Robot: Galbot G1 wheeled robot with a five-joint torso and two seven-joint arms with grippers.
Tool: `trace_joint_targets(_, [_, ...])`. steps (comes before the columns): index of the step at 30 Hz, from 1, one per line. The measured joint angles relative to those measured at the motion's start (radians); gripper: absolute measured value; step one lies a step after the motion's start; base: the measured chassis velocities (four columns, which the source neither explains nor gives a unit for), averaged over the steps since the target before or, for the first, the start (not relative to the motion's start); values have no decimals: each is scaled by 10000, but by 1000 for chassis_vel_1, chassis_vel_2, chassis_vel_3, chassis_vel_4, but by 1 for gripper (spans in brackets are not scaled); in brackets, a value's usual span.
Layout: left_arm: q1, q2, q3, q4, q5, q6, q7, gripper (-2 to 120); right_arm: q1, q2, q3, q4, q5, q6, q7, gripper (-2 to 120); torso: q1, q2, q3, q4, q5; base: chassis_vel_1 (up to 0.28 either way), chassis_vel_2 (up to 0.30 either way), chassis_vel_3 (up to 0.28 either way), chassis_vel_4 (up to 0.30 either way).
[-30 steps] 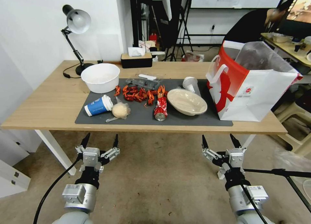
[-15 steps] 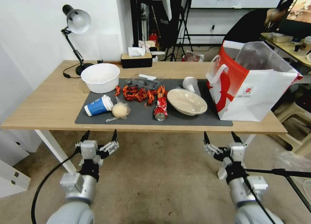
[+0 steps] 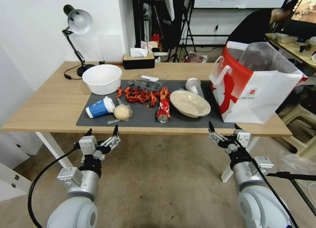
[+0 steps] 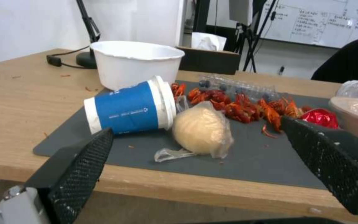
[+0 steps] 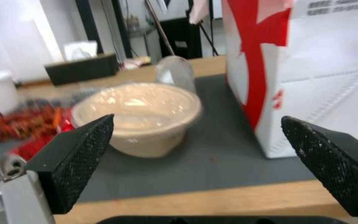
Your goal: Pick up the trash from the table and place it into the takeout bag.
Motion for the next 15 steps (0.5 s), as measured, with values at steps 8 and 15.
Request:
trace_joint_targets(8, [57, 9, -4, 42, 171, -230, 62, 100, 1294, -440, -760, -1080, 2791, 597, 1020, 100, 0, 0, 0, 0, -1, 0, 0, 0, 0])
trace_joint_targets(15, [104, 12, -47, 48, 229, -327, 73, 100, 2261, -631, -1055, -1741, 4357, 69, 1909, 100, 0, 0, 0, 0, -1, 0, 0, 0, 0])
